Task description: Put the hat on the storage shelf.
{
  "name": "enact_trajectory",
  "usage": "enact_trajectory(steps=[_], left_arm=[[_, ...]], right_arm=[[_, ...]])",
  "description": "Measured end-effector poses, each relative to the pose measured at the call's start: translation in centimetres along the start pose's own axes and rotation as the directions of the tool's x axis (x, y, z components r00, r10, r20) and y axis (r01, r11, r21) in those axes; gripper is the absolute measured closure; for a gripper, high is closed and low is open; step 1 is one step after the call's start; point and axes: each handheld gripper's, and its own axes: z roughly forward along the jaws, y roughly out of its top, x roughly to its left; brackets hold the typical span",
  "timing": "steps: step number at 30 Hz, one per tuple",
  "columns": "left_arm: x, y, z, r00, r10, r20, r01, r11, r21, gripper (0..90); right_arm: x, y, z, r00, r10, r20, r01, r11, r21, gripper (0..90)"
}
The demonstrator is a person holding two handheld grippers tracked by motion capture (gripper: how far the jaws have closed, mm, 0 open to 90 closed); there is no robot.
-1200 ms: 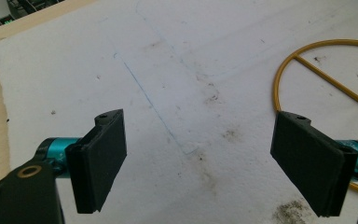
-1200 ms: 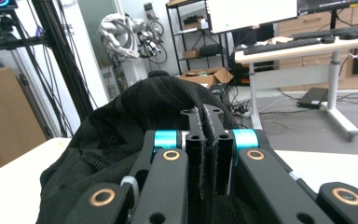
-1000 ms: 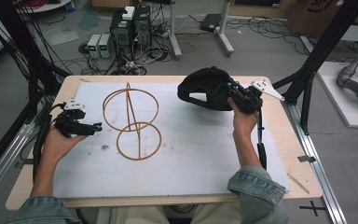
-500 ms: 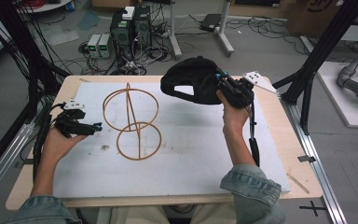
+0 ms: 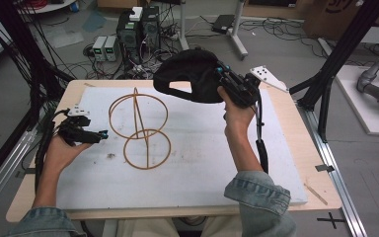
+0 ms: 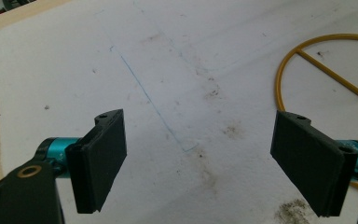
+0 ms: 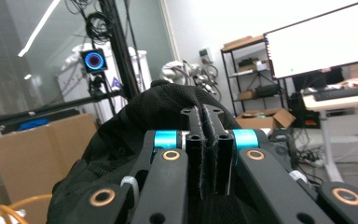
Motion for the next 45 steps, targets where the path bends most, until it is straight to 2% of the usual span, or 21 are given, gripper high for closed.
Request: enact_trajectory(steps=[6,9,11,13,18,24,30,38,39,40,45], left_arm=[[0.1,-0.2,0.1,0.9999,-0.010,-0.002,0.010,0.9999,0.005,18.7],[0.0,-0.1,0.1,1.0000,-0.008,0.000,0.008,1.0000,0.004,18.7],[0.1,-0.2,0.0,1.0000,-0.007,-0.001,0.007,1.0000,0.006,18.7],[0.1,-0.2,0.1,0.9999,-0.012,-0.001,0.012,0.9999,0.005,18.7],[0.1,-0.4,0.4,0.9999,-0.014,0.000,0.014,0.9998,0.016,18.7],[0.2,-0.5,0.4,1.0000,-0.009,0.001,0.009,0.9997,0.021,18.8],[0.3,-0.7,0.3,0.9998,-0.022,-0.003,0.022,0.9996,0.017,18.8],[0.4,-0.7,0.2,0.9998,-0.021,-0.003,0.021,0.9997,0.016,18.8],[0.4,-0.7,0.2,0.9998,-0.021,-0.003,0.021,0.9997,0.016,18.8],[0.4,-0.7,0.3,0.9998,-0.019,-0.003,0.019,0.9997,0.016,18.9],[0.4,-0.7,0.3,0.9997,-0.023,0.000,0.023,0.9996,0.015,18.9]], right_arm=[[0.9,0.5,1.0,0.9994,0.005,-0.035,-0.004,1.0000,0.001,88.2],[1.0,0.6,2.1,0.9972,0.001,-0.075,-0.001,1.0000,0.006,88.2],[0.8,0.8,2.7,0.9952,-0.011,-0.097,0.012,0.9999,0.011,88.2],[0.3,1.0,3.5,0.9931,0.021,-0.115,-0.020,0.9998,0.007,88.2],[-0.8,1.5,4.9,0.9912,0.046,-0.124,-0.045,0.9989,0.012,88.2],[-0.8,1.7,6.6,0.9853,0.049,-0.164,-0.047,0.9988,0.015,88.1],[0.4,1.3,7.7,0.9704,0.084,-0.226,-0.081,0.9964,0.024,88.1],[2.6,1.2,8.1,0.9462,0.092,-0.310,-0.085,0.9958,0.034,88.1],[2.6,1.2,8.1,0.9462,0.092,-0.310,-0.085,0.9958,0.034,88.1],[3.2,1.2,8.2,0.9381,0.090,-0.334,-0.082,0.9959,0.040,88.1],[4.7,0.8,8.2,0.9198,0.085,-0.383,-0.070,0.9961,0.054,88.1]])
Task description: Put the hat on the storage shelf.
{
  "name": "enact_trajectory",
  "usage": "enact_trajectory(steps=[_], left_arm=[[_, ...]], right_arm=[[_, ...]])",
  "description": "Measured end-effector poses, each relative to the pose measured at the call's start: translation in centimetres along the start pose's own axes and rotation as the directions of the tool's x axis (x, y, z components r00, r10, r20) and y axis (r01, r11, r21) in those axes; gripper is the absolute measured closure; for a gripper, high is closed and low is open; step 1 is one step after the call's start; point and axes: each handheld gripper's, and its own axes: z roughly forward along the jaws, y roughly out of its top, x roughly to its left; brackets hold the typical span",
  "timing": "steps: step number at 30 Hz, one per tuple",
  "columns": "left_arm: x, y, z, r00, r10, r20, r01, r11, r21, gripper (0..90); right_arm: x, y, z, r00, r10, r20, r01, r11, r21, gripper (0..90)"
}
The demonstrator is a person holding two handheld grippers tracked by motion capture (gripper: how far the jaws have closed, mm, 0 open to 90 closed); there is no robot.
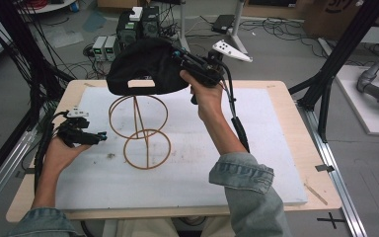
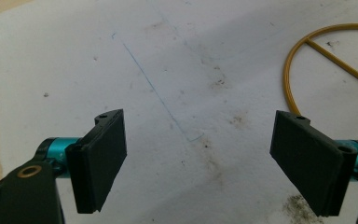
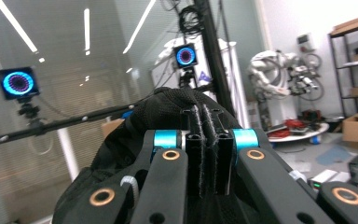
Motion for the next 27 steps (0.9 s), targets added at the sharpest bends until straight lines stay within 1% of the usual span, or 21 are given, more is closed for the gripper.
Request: enact_trajectory(steps=[2,3,5,8,11,12,15,18,20,24,27], left_arm=[[0.1,0.0,-0.1,1.0000,0.003,0.000,-0.003,1.0000,0.001,18.9],[0.1,0.0,-0.1,1.0000,-0.001,-0.002,0.001,1.0000,0.000,18.9],[0.1,0.0,-0.1,1.0000,-0.004,-0.002,0.004,1.0000,-0.002,18.8],[0.1,0.0,-0.2,1.0000,-0.004,-0.001,0.004,1.0000,-0.003,18.9],[0.1,0.0,-0.2,1.0000,-0.002,0.000,0.002,1.0000,-0.006,18.9],[0.1,0.0,-0.2,1.0000,-0.002,0.000,0.002,1.0000,-0.006,18.9],[0.1,0.0,-0.2,1.0000,-0.006,0.002,0.006,0.9999,-0.008,18.9],[0.1,0.0,-0.2,1.0000,-0.008,0.003,0.008,0.9999,-0.009,18.9],[0.2,0.0,-0.3,1.0000,-0.007,0.002,0.007,0.9999,-0.008,18.9],[0.2,0.0,-0.3,1.0000,-0.007,0.003,0.007,0.9999,-0.010,18.9],[0.1,0.0,-0.2,1.0000,-0.004,0.009,0.004,1.0000,-0.005,18.9]], right_arm=[[0.4,-0.1,0.1,0.9998,-0.006,-0.017,0.006,0.9999,0.011,88.1],[0.7,-0.2,0.2,0.9994,-0.005,-0.033,0.005,0.9999,0.016,88.1],[1.1,-0.4,0.3,0.9989,-0.016,-0.045,0.017,0.9995,0.025,88.1],[1.9,-0.7,0.4,0.9965,-0.027,-0.079,0.030,0.9989,0.036,88.1],[2.4,-1.2,0.3,0.9942,-0.036,-0.102,0.041,0.9980,0.048,88.1],[2.4,-1.3,0.3,0.9938,-0.036,-0.105,0.042,0.9974,0.058,88.1],[2.7,-1.9,0.1,0.9911,-0.036,-0.129,0.045,0.9966,0.069,88.0],[3.2,-2.1,0.2,0.9873,-0.054,-0.150,0.067,0.9944,0.082,88.0],[3.4,-2.2,0.2,0.9857,-0.066,-0.155,0.081,0.9927,0.089,88.0],[3.7,-2.6,-0.1,0.9837,-0.076,-0.163,0.094,0.9905,0.100,88.0],[3.6,-3.0,-0.4,0.9829,-0.073,-0.169,0.093,0.9896,0.110,88.0]])
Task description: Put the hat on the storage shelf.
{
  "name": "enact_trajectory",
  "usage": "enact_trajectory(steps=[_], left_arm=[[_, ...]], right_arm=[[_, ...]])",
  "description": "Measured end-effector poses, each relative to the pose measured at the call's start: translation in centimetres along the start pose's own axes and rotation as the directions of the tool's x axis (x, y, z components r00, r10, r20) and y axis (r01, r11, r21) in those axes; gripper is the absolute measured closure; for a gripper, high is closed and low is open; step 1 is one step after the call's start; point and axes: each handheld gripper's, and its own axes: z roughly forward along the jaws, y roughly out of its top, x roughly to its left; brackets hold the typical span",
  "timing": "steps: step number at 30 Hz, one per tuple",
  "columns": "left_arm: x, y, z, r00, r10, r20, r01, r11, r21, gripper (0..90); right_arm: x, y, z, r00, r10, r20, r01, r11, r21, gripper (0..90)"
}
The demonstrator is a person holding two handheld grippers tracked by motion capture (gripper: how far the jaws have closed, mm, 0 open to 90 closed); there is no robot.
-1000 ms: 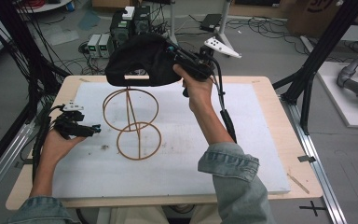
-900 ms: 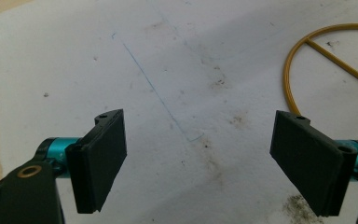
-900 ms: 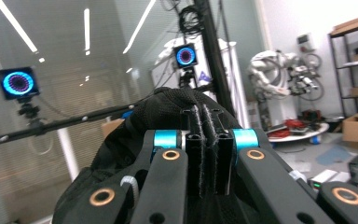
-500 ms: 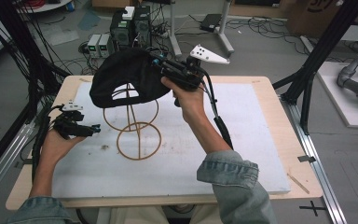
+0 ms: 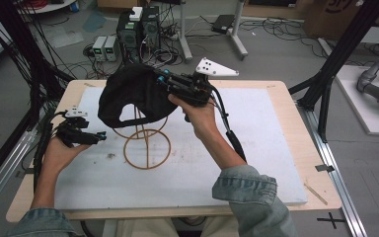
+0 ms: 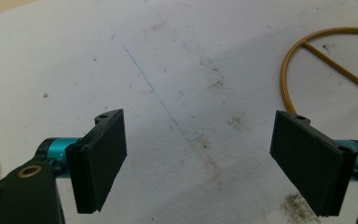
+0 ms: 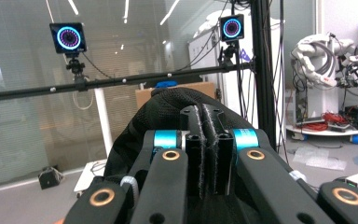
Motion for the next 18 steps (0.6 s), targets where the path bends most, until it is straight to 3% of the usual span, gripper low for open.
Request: enact_trajectory(steps=[18], left_arm=[[0.0,0.0,0.1,1.0000,-0.007,-0.001,0.007,1.0000,0.000,18.9]], right_arm=[[0.7,-1.3,-2.0,0.9988,-0.035,-0.033,0.038,0.9969,0.069,88.0]])
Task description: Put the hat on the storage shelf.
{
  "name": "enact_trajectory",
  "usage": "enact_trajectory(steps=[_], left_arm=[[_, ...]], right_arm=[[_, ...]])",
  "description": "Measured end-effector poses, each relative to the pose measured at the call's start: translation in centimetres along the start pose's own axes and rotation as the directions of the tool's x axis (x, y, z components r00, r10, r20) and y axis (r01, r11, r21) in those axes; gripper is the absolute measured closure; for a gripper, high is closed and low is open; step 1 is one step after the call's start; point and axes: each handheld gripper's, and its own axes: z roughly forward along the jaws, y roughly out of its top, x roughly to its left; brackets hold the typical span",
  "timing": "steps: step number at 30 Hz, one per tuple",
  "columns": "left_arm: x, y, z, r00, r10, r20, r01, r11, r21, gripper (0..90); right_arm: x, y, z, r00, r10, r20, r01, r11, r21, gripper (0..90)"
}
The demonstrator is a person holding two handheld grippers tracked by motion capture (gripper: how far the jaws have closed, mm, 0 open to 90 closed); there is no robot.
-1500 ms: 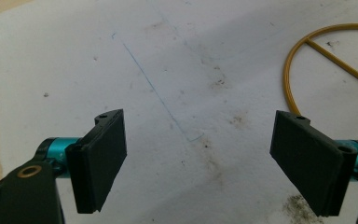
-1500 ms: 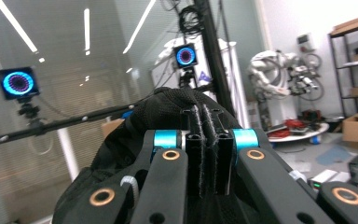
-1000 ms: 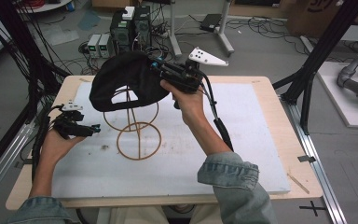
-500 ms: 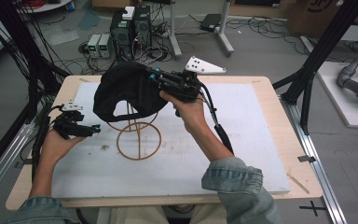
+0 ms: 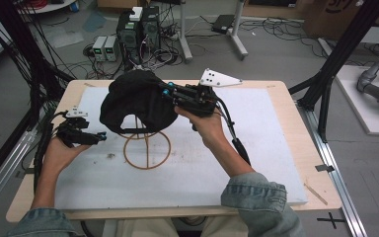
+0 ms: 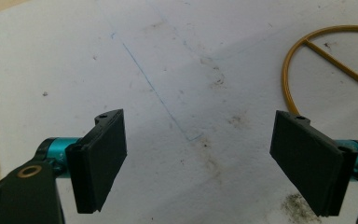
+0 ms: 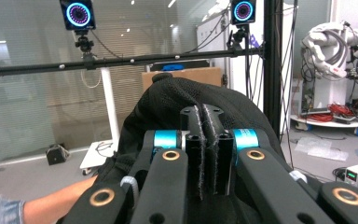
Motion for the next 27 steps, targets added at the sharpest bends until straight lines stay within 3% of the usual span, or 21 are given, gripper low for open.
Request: enact_trajectory(steps=[6,10,13,27], left_arm=[[0.1,0.0,-0.1,1.0000,0.004,-0.002,-0.004,1.0000,0.005,18.9],[0.1,-0.1,0.0,1.0000,-0.001,-0.003,0.001,1.0000,0.003,18.9],[0.1,-0.1,0.0,1.0000,0.001,-0.002,-0.001,1.0000,0.006,18.9],[0.1,-0.2,0.1,1.0000,-0.003,-0.003,0.003,1.0000,0.009,18.9]], right_arm=[[0.2,-0.7,-0.4,0.9999,-0.007,-0.009,0.007,0.9997,0.021,88.1],[0.5,-1.0,-0.6,0.9993,-0.036,-0.011,0.037,0.9983,0.045,88.1],[0.8,-1.3,-0.5,0.9975,-0.069,-0.017,0.070,0.9952,0.068,88.1],[1.4,-2.4,-0.9,0.9926,-0.118,-0.026,0.121,0.9843,0.129,88.1]])
